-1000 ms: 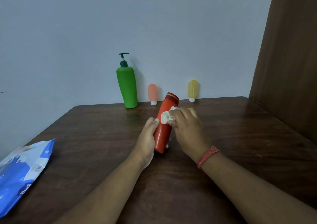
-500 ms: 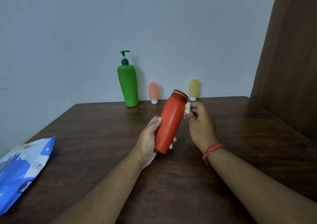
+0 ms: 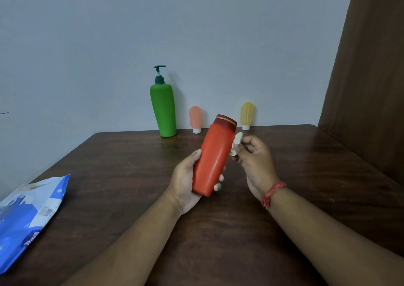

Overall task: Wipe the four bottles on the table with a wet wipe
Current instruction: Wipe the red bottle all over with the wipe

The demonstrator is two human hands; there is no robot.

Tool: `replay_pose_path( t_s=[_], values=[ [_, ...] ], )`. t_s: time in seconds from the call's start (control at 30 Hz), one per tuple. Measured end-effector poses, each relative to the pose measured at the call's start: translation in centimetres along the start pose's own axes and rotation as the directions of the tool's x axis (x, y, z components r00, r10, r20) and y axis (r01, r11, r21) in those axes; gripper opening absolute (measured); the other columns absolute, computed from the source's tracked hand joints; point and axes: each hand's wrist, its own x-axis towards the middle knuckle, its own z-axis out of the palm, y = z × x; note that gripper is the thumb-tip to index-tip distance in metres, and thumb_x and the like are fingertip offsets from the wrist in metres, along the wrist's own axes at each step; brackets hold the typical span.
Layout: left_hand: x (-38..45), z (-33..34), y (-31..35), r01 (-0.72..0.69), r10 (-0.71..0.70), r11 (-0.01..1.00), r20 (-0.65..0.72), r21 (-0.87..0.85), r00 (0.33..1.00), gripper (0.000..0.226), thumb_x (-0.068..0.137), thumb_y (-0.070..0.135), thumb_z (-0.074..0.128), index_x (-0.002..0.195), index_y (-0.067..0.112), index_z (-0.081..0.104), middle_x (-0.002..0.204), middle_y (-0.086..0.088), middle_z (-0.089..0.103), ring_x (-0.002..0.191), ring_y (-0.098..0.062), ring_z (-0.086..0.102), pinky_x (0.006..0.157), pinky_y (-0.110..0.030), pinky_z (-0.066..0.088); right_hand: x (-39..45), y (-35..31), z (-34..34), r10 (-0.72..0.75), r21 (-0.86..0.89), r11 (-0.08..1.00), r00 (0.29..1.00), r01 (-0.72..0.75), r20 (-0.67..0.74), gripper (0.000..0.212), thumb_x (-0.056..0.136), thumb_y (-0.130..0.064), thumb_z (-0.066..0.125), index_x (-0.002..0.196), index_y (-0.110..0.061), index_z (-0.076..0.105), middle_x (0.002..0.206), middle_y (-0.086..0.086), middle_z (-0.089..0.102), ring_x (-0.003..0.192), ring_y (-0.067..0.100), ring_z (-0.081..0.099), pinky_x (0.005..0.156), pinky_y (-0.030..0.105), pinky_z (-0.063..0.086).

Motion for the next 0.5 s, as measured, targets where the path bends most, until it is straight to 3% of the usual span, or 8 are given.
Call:
replay_pose_path(
  t_s=[0.07,0.13,0.33,0.43,0.5],
  values=[
    [0.0,0.3,-0.2,0.029,-0.030,0.999,0.028,0.020,0.999,0.064,0.093,0.043,0.053,0.142,0.003,0.046,0.100,-0.026,0.064,0.074,-0.032,0.062,0.054,-0.035,0.051,0.6,-0.6,-0.4,-0.034,0.116,0.992,0.995,0.045,-0.093,0.011,0.095,-0.005,0.060,0.088,-0.013,0.063,0.077,0.001,0.068,0.074,0.014,0.061,0.071,0.030,0.050],
    [-0.1,0.5,-0.4,0.035,-0.037,0.999,0.039,0.034,0.999,0.063,0.093,0.043,0.054,0.142,0.004,0.046,0.101,-0.026,0.065,0.075,-0.032,0.063,0.055,-0.035,0.052,0.8,-0.8,-0.8,-0.031,0.164,0.985,0.995,0.045,-0.091,0.013,0.095,-0.005,0.060,0.086,-0.014,0.062,0.075,0.000,0.067,0.075,0.015,0.060,0.073,0.033,0.049],
    [-0.2,0.1,0.4,-0.022,0.020,0.999,-0.032,-0.042,0.999,0.055,0.099,0.041,0.044,0.135,0.000,0.054,0.097,-0.023,0.065,0.072,-0.030,0.061,0.052,-0.033,0.049,-0.5,0.6,0.1,0.064,0.059,0.995,0.979,-0.077,0.193,0.007,0.096,-0.008,0.059,0.089,-0.011,0.061,0.081,0.006,0.068,0.074,0.020,0.062,0.066,0.033,0.049],
    [-0.4,0.4,0.3,0.010,-0.011,0.999,-0.016,-0.052,1.000,0.056,0.099,0.042,0.043,0.136,0.000,0.054,0.099,-0.025,0.064,0.074,-0.030,0.061,0.053,-0.033,0.050,-0.2,0.4,0.2,0.018,0.070,0.997,0.993,-0.026,0.115,0.007,0.096,-0.008,0.060,0.090,-0.011,0.062,0.081,0.005,0.068,0.075,0.018,0.061,0.067,0.032,0.049],
    [-0.3,0.7,0.1,0.032,-0.032,0.999,0.000,-0.020,1.000,0.059,0.096,0.042,0.047,0.138,0.002,0.051,0.101,-0.027,0.063,0.075,-0.031,0.062,0.054,-0.034,0.051,0.2,-0.2,-0.3,0.002,0.169,0.985,0.999,-0.008,0.036,0.007,0.095,-0.005,0.059,0.089,-0.009,0.060,0.079,0.006,0.065,0.071,0.016,0.059,0.066,0.031,0.047]
  ],
)
